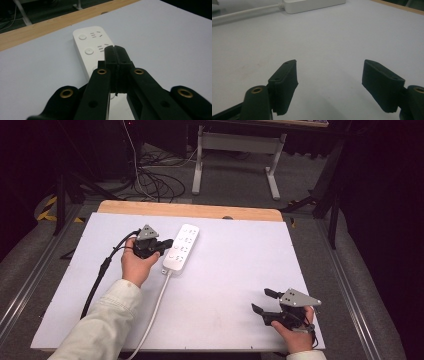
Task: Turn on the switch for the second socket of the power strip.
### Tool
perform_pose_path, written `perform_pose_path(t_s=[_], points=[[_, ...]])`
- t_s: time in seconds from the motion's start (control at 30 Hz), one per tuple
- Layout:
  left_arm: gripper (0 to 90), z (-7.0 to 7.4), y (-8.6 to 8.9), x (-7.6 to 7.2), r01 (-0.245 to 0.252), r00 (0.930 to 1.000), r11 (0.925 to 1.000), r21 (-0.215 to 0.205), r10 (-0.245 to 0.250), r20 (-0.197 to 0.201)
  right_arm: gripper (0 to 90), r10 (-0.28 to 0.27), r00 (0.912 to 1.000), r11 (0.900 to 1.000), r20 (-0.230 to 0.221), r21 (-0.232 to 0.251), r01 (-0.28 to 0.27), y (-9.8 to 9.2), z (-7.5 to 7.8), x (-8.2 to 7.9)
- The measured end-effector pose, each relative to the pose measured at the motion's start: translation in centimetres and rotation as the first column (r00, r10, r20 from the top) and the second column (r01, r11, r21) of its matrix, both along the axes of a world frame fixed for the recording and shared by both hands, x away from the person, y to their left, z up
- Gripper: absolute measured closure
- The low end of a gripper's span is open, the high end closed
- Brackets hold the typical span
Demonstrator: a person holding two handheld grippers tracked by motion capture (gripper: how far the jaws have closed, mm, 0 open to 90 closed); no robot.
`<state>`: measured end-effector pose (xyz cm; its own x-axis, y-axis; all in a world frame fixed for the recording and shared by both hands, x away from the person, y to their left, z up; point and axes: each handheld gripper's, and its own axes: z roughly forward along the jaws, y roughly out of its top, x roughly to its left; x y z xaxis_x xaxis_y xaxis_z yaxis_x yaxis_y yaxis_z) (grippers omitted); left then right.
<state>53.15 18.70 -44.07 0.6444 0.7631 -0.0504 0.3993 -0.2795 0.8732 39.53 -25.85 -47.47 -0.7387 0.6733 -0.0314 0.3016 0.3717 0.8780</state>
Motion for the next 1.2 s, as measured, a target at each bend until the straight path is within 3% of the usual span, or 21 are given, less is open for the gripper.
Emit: perform_pose_path(t_s=[0.37, 0.5, 0.63, 0.97, 1.2], points=[[89.7, -1.8, 0.0, 1.5, 0.026, 0.9997, 0.9997, 0.001, -0.026, -0.002, 29.1, -0.002, 1.0000, 1.000, 0.004, 0.006, 0.002, -0.2, 0.0, -0.1], [89.7, -2.1, 0.1, 2.0, 0.020, 0.9998, 0.9995, -0.024, -0.020, 0.005, 29.2, -0.006, 1.0000, 1.000, 0.004, 0.009, 0.005, -0.3, 0.0, -0.1], [89.8, -2.3, 0.0, 2.4, 0.027, 0.9996, 0.9996, 0.002, -0.027, -0.011, 29.1, -0.005, 1.0000, 1.000, 0.004, 0.006, 0.005, -0.3, 0.0, -0.1], [89.8, -3.2, -0.7, 3.1, 0.021, 0.9989, 0.9998, 0.003, -0.021, -0.042, 29.1, -0.002, 1.0000, 1.000, 0.001, 0.012, 0.002, -0.4, 0.0, -0.2], [89.8, -3.6, -0.7, 3.4, 0.009, 0.9992, 0.9999, 0.009, -0.008, -0.039, 29.1, 0.001, 1.0000, 1.000, -0.002, 0.014, -0.001, -0.4, 0.0, -0.2]])
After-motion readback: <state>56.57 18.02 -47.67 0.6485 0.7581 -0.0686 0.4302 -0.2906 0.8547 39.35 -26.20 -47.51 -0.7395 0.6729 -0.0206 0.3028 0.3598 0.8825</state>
